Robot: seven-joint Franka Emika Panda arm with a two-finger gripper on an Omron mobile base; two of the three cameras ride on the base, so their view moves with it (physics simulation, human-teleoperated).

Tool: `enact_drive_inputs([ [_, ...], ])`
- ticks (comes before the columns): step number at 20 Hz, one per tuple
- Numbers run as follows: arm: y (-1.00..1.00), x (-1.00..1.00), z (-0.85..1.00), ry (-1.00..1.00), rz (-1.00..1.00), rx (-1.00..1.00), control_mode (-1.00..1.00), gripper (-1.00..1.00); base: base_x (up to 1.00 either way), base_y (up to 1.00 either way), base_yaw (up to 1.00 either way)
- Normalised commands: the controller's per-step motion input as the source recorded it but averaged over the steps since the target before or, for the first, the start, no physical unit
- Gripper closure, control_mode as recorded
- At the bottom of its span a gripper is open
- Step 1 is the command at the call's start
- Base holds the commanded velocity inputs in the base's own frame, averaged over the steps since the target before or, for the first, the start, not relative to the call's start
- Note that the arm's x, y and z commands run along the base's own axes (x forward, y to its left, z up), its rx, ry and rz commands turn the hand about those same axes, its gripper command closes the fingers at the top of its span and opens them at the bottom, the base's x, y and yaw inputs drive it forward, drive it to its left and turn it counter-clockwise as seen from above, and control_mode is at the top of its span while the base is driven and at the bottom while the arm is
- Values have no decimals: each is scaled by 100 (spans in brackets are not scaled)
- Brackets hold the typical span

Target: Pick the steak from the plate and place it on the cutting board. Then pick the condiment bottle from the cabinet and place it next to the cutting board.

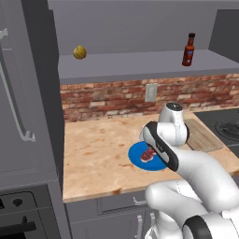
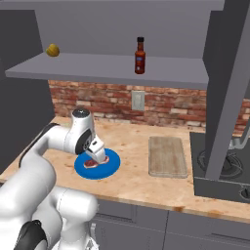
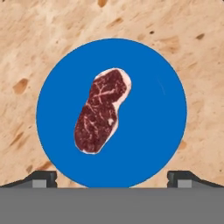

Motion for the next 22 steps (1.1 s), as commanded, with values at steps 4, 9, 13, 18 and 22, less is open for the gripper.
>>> enact_drive_inputs([
  [4, 0, 9, -17, -1, 0, 0, -100, -100, 0, 0, 0],
  [9, 0, 12, -17, 0, 0, 0, -100, -100, 0, 0, 0],
  [13, 0, 15, -15, 0, 0, 0, -100, -100, 0, 0, 0],
  [18, 0, 16, -8, 0, 0, 0, -100, -100, 0, 0, 0],
  [22, 0, 18, -2, 0, 0, 0, -100, -100, 0, 0, 0],
])
